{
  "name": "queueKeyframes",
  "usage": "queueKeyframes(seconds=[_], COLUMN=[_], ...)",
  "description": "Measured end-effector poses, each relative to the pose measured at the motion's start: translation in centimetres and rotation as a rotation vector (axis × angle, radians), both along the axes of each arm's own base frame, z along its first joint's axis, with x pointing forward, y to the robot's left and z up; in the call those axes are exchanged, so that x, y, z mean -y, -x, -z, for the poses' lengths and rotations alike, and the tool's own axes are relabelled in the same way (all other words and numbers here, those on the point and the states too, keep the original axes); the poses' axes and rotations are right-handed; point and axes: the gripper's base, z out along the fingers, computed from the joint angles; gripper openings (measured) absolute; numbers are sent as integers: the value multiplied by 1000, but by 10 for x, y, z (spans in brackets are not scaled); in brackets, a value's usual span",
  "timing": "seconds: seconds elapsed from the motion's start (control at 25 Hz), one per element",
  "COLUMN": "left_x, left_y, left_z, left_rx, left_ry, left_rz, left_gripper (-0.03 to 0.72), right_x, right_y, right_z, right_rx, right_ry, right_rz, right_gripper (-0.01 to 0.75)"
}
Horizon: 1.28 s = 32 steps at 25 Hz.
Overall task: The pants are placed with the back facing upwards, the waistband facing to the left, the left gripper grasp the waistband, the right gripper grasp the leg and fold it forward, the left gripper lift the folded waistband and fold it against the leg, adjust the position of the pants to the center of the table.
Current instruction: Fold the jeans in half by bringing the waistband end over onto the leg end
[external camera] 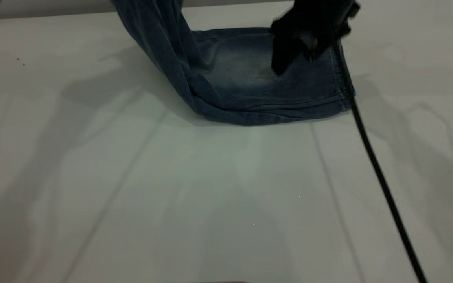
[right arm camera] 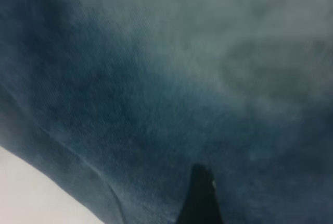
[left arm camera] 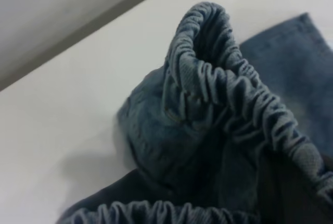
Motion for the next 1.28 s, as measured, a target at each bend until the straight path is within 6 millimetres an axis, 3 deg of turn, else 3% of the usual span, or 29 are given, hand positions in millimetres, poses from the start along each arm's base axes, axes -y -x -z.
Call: queueKeyframes(seconds=[0.16, 0.48, 0.6, 0.72, 0.84, 0.96, 1.12, 1.28], left_x=[21, 43, 43, 44, 51, 73, 111, 146], left_y=[6, 13, 12, 13, 14, 18, 19, 21], left_z=[0, -1, -1, -2, -4, 3, 35, 77], left_rx=[8, 47, 50, 49, 51, 64, 87, 123], left_ry=[1, -12, -13, -1, 48, 93, 94, 51], left_rz=[40, 99, 99, 100, 117, 178, 241, 276], left_gripper=[59, 59, 59, 59, 59, 59, 59, 59], right_x=[-8, -45, -45, -25, 16, 60, 95, 99], right_y=[5, 18, 17, 11, 3, 3, 17, 35], right_z=[22, 20, 6, -34, -93, -149, -208, -243], right_rx=[-43, -22, -4, 55, 151, 255, 363, 408], right_ry=[10, -27, -25, -6, -7, -28, -72, -110], right_rz=[-12, -80, -96, -96, -13, 88, 173, 181], right_gripper=[485, 483, 483, 483, 483, 483, 483, 483])
